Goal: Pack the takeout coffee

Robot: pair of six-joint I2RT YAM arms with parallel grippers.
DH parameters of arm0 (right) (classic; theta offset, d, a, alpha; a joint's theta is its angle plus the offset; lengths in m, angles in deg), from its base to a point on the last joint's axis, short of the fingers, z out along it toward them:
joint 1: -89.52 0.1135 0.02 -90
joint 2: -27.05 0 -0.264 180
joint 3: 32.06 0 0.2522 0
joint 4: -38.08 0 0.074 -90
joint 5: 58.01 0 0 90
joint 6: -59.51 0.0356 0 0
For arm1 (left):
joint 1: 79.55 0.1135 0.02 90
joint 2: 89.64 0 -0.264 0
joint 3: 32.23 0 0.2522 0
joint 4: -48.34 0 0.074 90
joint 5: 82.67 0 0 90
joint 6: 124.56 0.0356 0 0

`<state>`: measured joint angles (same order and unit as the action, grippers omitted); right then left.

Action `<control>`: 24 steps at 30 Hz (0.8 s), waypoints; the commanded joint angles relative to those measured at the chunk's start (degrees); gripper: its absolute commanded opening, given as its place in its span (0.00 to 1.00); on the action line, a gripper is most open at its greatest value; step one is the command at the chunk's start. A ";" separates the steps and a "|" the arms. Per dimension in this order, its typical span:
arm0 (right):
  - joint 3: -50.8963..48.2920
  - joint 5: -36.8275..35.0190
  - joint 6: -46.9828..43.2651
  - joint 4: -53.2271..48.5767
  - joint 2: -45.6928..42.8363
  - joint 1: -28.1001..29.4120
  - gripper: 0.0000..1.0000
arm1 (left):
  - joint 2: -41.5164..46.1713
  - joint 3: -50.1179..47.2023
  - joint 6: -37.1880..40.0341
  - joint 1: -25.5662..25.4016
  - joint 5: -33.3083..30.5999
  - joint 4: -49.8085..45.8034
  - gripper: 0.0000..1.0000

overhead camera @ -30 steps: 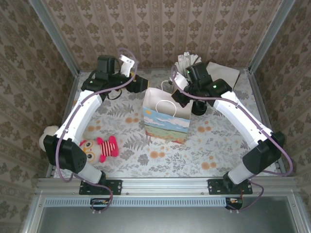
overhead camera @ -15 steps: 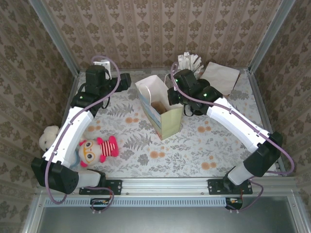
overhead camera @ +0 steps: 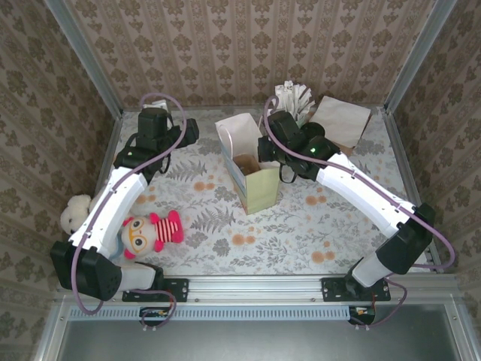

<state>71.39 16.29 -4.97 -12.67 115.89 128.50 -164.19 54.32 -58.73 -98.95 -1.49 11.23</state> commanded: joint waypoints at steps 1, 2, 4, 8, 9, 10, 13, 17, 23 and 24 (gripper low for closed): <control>3.28 -2.77 0.53 -2.93 1.50 -0.73 0.00 | -0.79 -0.15 -2.25 0.15 0.88 1.78 1.00; 3.69 -2.99 0.85 -3.25 1.58 -0.83 0.00 | -1.09 -0.17 -2.59 0.15 1.08 1.75 1.00; 4.13 -2.40 0.94 -3.41 1.68 -0.92 0.06 | -1.60 -0.18 -3.06 -0.02 1.43 1.80 1.00; 4.79 2.67 -1.60 -3.90 0.51 -1.69 0.35 | -2.36 0.58 -3.48 0.05 0.92 0.47 1.00; 4.90 4.45 -3.36 -3.92 -0.15 -2.00 0.40 | -2.44 0.76 -3.49 0.06 0.57 0.23 1.00; 4.97 6.11 -5.48 -4.01 -1.26 -2.29 0.46 | -2.53 0.90 -3.51 0.06 0.18 -0.02 1.00; 4.75 10.31 -10.33 -4.77 -4.76 -4.38 0.69 | -2.73 0.60 -3.76 0.05 0.04 0.65 1.00; 1.15 14.54 -11.26 -2.88 -11.00 -10.78 1.00 | -3.89 1.01 -5.29 0.06 -0.58 1.10 1.00; -8.01 20.06 1.59 1.49 -13.35 -26.30 1.00 | -6.06 1.91 -8.56 0.15 -2.07 0.49 1.00; -8.62 21.08 3.22 1.36 -12.42 -27.92 0.99 | -6.26 1.91 -8.75 0.11 -2.06 0.44 1.00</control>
<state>66.12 32.92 -8.93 -12.04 100.77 104.30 -169.85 54.37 -64.93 -98.95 -1.99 11.86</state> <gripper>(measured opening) 0.990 0.997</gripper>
